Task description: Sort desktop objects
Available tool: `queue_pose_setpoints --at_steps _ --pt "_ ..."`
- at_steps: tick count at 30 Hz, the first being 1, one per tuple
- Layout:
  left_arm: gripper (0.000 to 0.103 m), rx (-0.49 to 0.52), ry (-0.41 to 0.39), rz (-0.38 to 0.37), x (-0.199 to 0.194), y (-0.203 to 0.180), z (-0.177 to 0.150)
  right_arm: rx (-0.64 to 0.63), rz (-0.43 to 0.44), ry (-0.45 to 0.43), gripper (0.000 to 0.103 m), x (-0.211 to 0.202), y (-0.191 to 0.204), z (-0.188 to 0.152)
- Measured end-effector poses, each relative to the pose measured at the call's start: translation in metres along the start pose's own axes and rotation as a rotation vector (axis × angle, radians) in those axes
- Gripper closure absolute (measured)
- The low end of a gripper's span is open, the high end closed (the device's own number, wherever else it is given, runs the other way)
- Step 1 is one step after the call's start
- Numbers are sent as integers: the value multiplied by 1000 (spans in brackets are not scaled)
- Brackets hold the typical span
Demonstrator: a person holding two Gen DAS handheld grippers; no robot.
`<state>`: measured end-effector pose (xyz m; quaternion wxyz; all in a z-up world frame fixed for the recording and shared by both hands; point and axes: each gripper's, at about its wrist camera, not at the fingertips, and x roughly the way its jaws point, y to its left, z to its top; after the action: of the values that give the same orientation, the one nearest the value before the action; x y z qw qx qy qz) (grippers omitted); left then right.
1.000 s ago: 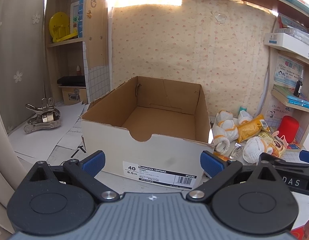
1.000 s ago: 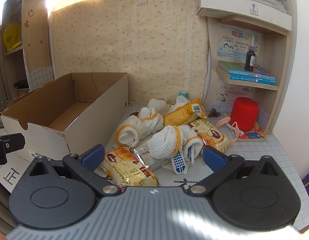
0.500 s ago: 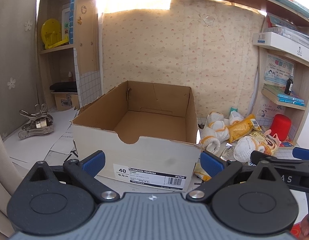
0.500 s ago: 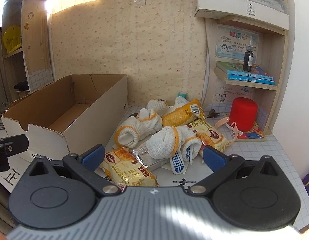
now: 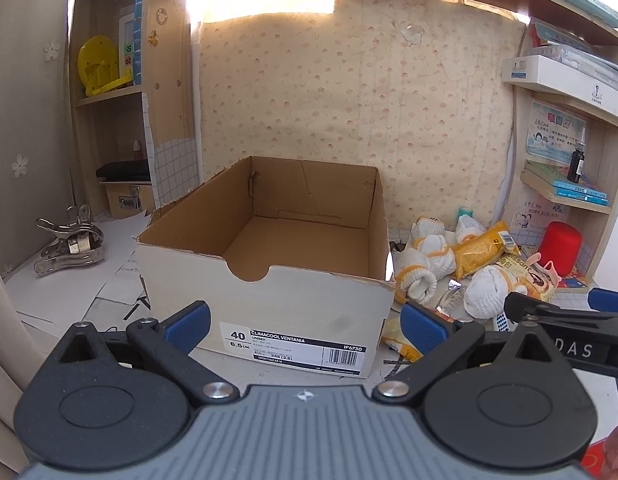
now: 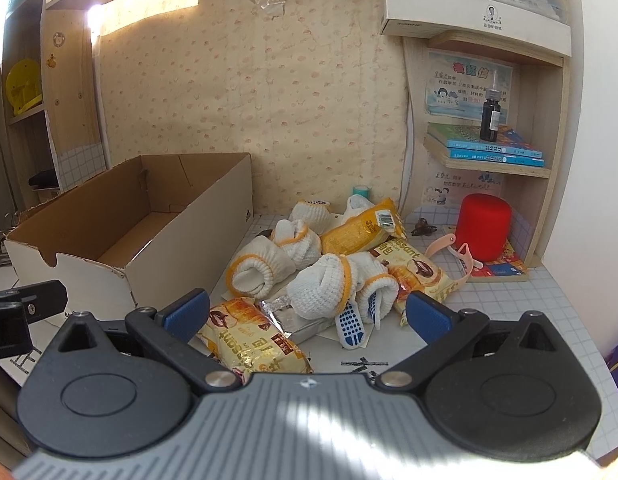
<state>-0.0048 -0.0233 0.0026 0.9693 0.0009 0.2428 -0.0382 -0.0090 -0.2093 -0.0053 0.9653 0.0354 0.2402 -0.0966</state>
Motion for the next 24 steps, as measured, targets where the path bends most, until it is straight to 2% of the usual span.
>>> queue_pose_setpoints --at_steps 16,24 --pt "0 -11 22 -30 2 -1 -2 -14 -3 -2 2 -1 1 -2" --pt "0 36 0 -129 -6 -19 -23 6 -2 -7 2 -4 -13 -13"
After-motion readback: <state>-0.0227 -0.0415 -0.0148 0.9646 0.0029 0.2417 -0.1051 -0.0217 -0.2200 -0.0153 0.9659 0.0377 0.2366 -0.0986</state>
